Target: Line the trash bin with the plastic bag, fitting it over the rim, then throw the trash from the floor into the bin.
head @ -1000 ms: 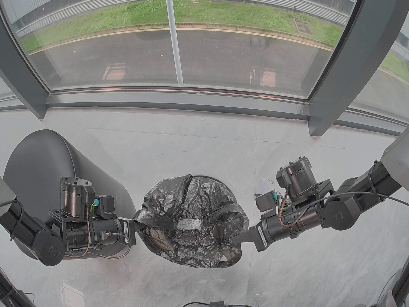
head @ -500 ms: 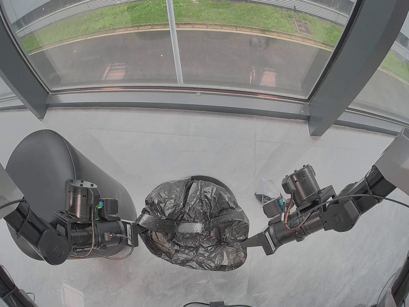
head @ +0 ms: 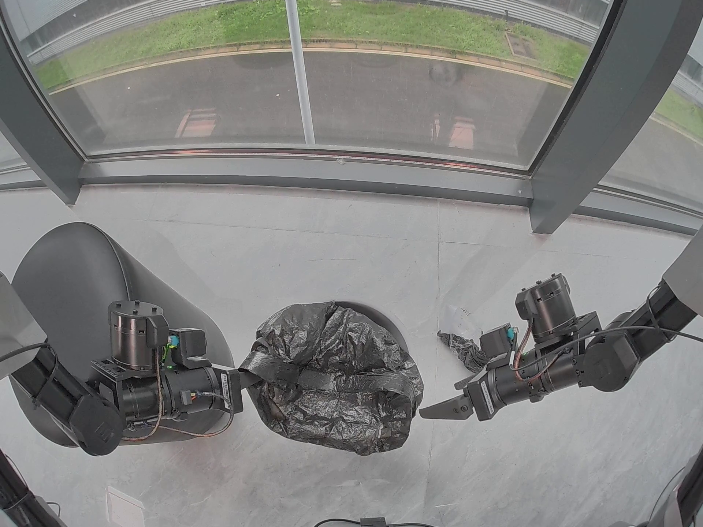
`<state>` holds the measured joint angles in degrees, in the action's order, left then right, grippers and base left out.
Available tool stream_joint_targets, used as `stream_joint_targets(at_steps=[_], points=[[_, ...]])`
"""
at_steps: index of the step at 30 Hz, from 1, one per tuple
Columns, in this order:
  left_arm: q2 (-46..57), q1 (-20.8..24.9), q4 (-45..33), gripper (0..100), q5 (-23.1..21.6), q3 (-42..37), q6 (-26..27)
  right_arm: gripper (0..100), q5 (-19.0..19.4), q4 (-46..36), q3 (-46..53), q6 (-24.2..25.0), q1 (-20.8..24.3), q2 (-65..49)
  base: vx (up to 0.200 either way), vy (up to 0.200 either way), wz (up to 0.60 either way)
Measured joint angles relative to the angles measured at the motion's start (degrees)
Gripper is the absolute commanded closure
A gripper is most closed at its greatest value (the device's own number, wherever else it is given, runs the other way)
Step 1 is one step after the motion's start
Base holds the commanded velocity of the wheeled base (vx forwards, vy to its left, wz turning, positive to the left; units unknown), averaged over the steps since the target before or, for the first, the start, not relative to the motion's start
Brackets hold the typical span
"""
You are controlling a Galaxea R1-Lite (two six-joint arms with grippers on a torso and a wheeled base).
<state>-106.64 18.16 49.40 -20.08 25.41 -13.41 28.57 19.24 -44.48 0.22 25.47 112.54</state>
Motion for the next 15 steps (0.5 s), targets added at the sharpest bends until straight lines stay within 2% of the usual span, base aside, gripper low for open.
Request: stream_joint_targets(at_steps=[2,5,7,15], points=[[-0.09,-0.04,0.35,100,-0.06,0.09,-0.13,0,-2.04,1.76,0.37,-0.09,0.02,-0.96,0.000,0.000,0.00],[-0.16,-0.11,0.91,100,-0.11,0.17,-0.35,0,-7.47,2.93,0.39,0.05,1.34,-2.18,0.000,0.000,0.00],[-0.17,-0.26,1.43,100,-0.12,0.17,-0.68,0,-13.09,3.40,-0.30,0.27,3.30,-2.84,0.000,0.000,0.00],[-0.79,-1.28,5.91,100,-0.22,0.55,-1.91,0,-29.61,3.64,-6.69,0.16,15.87,-2.32,0.000,0.000,0.00]])
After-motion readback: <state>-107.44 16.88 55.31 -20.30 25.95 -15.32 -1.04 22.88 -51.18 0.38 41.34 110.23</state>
